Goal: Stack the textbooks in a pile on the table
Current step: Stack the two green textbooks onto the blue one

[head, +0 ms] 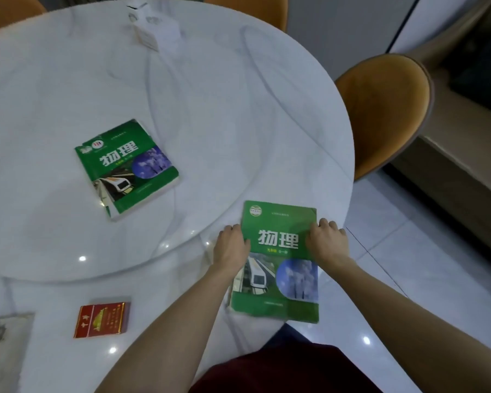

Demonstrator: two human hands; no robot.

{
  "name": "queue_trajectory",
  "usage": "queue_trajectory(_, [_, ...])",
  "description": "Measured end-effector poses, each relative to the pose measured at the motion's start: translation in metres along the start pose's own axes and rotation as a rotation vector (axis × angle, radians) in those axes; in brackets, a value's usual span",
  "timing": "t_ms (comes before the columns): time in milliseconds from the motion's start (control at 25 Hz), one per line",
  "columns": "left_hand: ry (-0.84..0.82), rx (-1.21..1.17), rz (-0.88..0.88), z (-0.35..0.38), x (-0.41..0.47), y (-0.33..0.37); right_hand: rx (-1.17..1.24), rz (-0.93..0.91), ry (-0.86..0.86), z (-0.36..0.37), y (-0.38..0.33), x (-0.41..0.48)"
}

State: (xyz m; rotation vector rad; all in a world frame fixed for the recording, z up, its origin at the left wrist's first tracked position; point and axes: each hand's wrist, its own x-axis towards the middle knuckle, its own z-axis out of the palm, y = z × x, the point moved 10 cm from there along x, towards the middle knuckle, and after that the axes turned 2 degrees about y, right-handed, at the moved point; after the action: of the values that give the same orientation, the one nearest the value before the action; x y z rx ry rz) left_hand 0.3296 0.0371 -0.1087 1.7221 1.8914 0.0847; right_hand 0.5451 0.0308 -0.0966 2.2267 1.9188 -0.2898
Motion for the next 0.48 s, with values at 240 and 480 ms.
queue_trajectory(240, [0.049,-0.126,-0.162,0.01,-0.008,-0.006,0.26,0.159,-0.055,0.028,0.029,-0.036])
queue_trajectory(480, [0.023,-0.277,-0.275,0.013,-0.003,-0.019,0.633,0.441,-0.144,0.051,0.046,-0.047])
